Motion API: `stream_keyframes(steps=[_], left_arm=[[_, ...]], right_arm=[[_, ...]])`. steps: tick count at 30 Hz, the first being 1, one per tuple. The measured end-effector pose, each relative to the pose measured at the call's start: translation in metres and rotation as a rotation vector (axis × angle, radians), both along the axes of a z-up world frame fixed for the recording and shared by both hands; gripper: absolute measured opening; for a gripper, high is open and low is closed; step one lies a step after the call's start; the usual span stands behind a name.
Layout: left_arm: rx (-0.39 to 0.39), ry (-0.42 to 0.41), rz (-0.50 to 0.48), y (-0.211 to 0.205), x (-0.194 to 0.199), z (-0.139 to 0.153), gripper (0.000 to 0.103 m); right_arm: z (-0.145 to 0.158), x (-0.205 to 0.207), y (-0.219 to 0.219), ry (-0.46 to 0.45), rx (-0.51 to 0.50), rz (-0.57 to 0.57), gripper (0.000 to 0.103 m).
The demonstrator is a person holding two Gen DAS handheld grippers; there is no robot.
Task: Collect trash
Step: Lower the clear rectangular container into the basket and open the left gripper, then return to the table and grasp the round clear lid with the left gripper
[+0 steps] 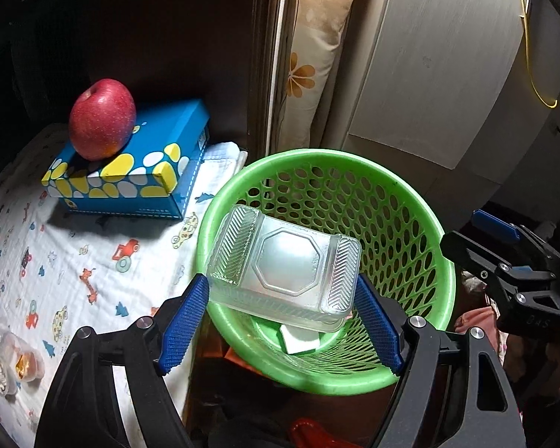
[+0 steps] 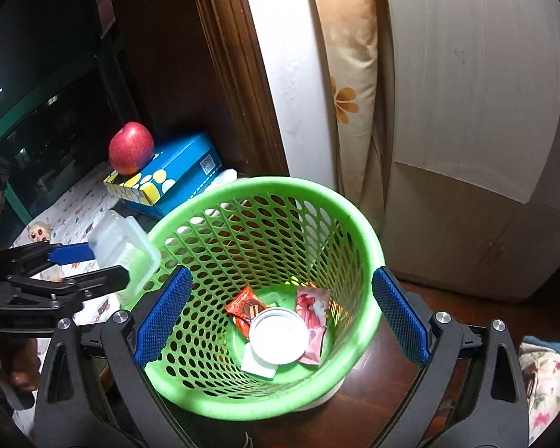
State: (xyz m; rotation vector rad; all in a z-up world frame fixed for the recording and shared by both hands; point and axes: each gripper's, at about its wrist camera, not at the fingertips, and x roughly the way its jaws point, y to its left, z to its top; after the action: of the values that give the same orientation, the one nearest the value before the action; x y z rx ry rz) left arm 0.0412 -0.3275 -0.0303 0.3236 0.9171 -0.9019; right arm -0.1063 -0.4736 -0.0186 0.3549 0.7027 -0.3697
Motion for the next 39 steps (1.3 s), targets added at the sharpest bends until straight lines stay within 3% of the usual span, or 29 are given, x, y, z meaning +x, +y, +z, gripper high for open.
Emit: stream_keyframes(steps=[4, 9, 17, 28, 39], left_arm=[[-0.006, 0.015, -0.019, -0.012, -0.004, -0.003, 0.077], [-0.016, 0.024, -0.021, -0.016, -0.007, -0.003, 0.086], [-0.02, 0.031, 0.045, 0.016, -0.002, 0.002, 0.086], [0.006, 0.003, 0.259, 0.114, 0.021, 0.002, 0.086], [0.088, -0.016, 0.518, 0.247, 0.04, -0.028, 0.091]], right_arm=[[0.002, -0.009, -0.004, -0.017, 0.012, -0.014, 0.096], [0.003, -0.016, -0.006, -0.029, 0.029, -0.026, 0.096], [0.004, -0.015, 0.006, -0.043, 0.047, 0.005, 0.096], [0.01, 0.012, 0.054, -0.053, 0.054, 0.116, 0.096], [0.015, 0.048, 0.111, -0.05, 0.061, 0.24, 0.096]])
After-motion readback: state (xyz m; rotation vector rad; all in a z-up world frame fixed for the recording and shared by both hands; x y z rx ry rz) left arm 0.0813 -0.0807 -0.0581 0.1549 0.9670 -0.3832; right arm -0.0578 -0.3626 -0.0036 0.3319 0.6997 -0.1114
